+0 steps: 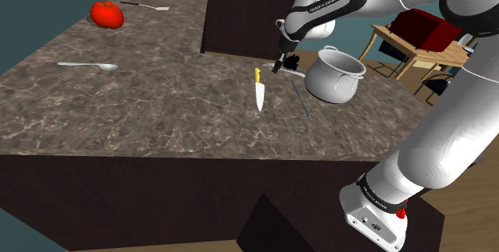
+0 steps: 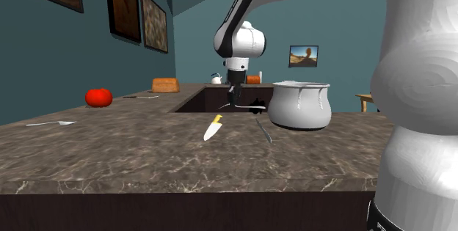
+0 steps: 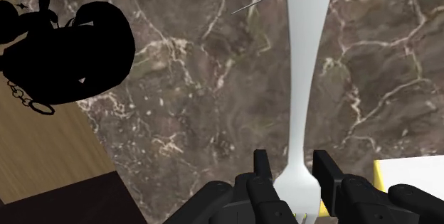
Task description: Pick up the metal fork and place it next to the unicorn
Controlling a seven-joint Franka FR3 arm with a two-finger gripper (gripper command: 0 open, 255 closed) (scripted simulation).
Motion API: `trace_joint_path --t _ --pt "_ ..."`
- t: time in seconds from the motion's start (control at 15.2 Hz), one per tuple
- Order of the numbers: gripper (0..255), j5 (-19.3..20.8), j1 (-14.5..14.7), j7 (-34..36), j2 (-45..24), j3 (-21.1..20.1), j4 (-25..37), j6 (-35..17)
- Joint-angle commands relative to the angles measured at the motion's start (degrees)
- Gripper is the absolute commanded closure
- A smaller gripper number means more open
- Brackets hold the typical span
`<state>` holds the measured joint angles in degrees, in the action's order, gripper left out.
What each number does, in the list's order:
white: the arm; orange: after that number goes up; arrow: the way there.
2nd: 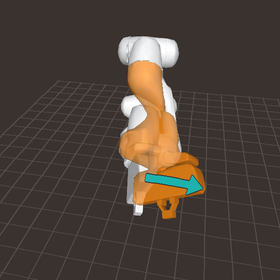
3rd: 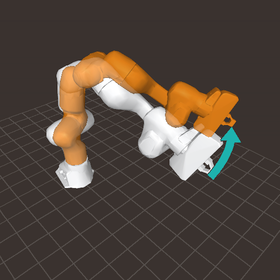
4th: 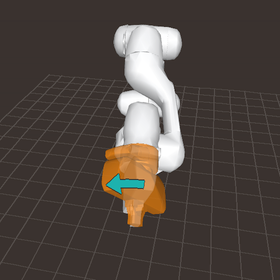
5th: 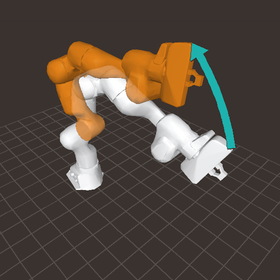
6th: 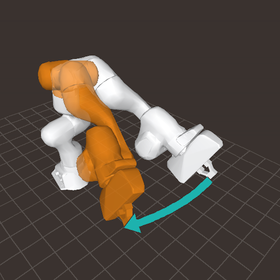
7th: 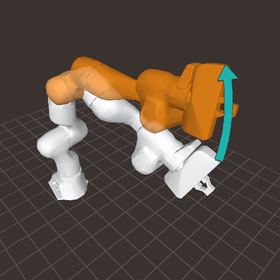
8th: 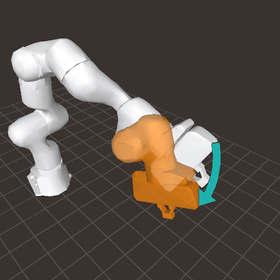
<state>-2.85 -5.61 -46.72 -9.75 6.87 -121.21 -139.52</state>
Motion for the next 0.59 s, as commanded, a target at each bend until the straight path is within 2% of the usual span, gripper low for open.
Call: trace_joint_path --t 0.0,0.33,0.53 --pt "255 -0.23 -0.03 -0.15 -1.01 -0.07 -0.34 -1.38" --pt "255 -0.84 -0.16 -0.61 -3.39 -0.26 -1.31 -4.71" --pt "255 -0.84 -0.17 -0.61 -3.39 -0.26 -1.31 -4.71"
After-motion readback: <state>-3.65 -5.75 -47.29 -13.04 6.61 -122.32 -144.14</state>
